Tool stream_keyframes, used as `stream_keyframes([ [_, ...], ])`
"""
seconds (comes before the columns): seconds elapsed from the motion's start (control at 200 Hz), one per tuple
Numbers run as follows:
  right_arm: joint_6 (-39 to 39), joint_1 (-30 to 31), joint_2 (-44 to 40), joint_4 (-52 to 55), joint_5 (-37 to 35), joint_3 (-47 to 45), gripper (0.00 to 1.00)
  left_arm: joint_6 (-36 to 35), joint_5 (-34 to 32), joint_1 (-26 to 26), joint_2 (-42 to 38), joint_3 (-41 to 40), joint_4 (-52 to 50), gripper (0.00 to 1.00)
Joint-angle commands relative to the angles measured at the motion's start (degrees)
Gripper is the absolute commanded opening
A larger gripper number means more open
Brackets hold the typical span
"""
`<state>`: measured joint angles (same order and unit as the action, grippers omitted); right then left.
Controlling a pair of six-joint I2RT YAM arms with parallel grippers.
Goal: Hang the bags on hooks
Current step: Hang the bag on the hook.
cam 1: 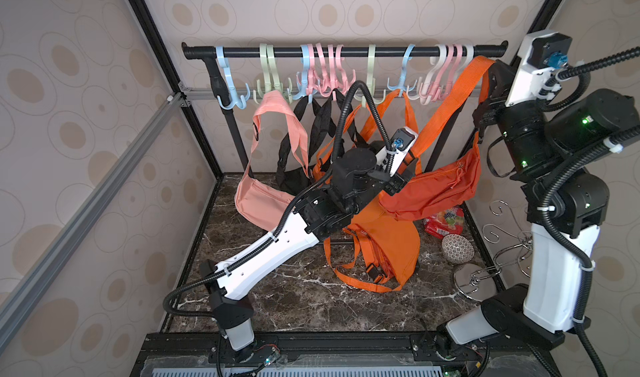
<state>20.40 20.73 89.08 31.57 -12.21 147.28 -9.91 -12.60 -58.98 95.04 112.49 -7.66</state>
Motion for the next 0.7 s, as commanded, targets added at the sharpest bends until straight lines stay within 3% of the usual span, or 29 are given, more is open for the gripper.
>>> stream_keyframes([
  [0.0, -0.7, -0.5, 4.2, 1.1, 2.8, 3.3, 0.00, -1.8, -3.3, 0.0, -6.3, -5.7, 9.8, 0.68],
  [0.31, -2.3, -3.0, 10.0, 1.2, 5.4, 7.0, 0.00, -0.1, -4.8, 0.0, -16.1, -19.5, 13.6, 0.65],
  [0.695, -0.9, -3.3, 8.7, 2.6, 2.8, 1.1, 0.00, 0.6, -6.4, 0.1, -18.5, -23.2, 14.0, 0.65],
])
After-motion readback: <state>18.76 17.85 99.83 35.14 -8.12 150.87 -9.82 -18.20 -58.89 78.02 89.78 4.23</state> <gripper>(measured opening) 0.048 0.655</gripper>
